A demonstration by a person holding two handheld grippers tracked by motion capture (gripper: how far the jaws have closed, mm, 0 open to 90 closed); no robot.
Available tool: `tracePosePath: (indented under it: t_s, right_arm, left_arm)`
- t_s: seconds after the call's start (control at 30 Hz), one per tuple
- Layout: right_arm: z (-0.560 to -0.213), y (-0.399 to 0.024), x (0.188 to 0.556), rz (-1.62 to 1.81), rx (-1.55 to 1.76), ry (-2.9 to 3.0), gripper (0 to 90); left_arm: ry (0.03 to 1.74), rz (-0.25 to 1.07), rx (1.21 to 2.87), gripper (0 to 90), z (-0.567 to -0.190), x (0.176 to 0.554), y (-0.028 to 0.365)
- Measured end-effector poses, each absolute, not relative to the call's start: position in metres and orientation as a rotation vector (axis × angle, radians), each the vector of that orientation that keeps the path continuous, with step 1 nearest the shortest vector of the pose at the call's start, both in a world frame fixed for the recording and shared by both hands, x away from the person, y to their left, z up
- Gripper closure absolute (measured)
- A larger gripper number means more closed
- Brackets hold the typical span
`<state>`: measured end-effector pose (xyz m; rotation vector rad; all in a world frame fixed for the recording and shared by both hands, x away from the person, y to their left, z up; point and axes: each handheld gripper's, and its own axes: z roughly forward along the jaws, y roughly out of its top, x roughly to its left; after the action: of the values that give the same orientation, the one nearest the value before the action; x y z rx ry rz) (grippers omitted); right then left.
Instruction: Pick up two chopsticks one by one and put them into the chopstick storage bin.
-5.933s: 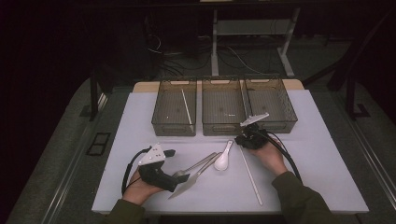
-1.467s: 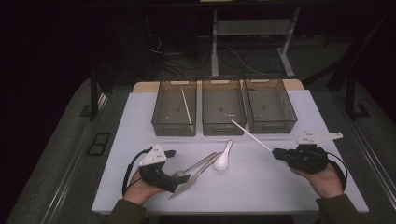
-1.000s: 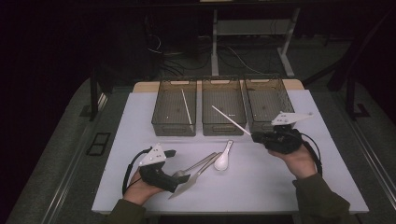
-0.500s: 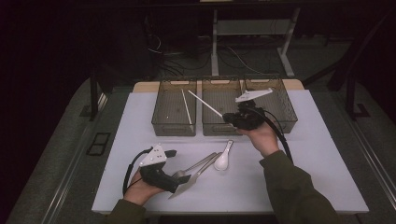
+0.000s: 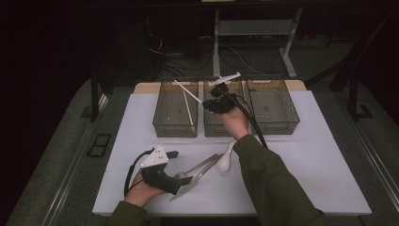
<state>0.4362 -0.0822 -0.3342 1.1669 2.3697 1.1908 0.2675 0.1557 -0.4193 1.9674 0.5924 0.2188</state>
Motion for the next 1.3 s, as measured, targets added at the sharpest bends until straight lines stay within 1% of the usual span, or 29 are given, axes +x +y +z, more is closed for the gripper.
tracePosePath:
  t_s: [0.43, 0.7, 0.97, 1.1, 1.3]
  right_arm:
    - [-0.354, -0.03, 0.469, 1.117, 1.236, 2.395, 84.1]
    - [-0.369, -0.014, 0.478, 1.067, 1.315, 2.376, 84.0]
    - [-0.376, 0.001, 0.478, 1.068, 1.303, 2.395, 83.2]
    - [-0.373, 0.0, 0.477, 1.064, 1.262, 2.413, 76.0]
    - [-0.358, -0.013, 0.466, 1.148, 1.156, 2.454, 61.7]
  left_arm:
    - [0.58, 0.204, 1.964, 0.0, -0.419, 0.269, 0.155]
    - [0.578, 0.199, 1.965, 0.0, -0.419, 0.269, 0.154]
    - [0.577, 0.197, 1.969, 0.0, -0.419, 0.269, 0.154]
    - [0.573, 0.2, 1.971, 0.0, -0.419, 0.268, 0.155]
    - [0.572, 0.206, 1.975, 0.0, -0.419, 0.268, 0.155]
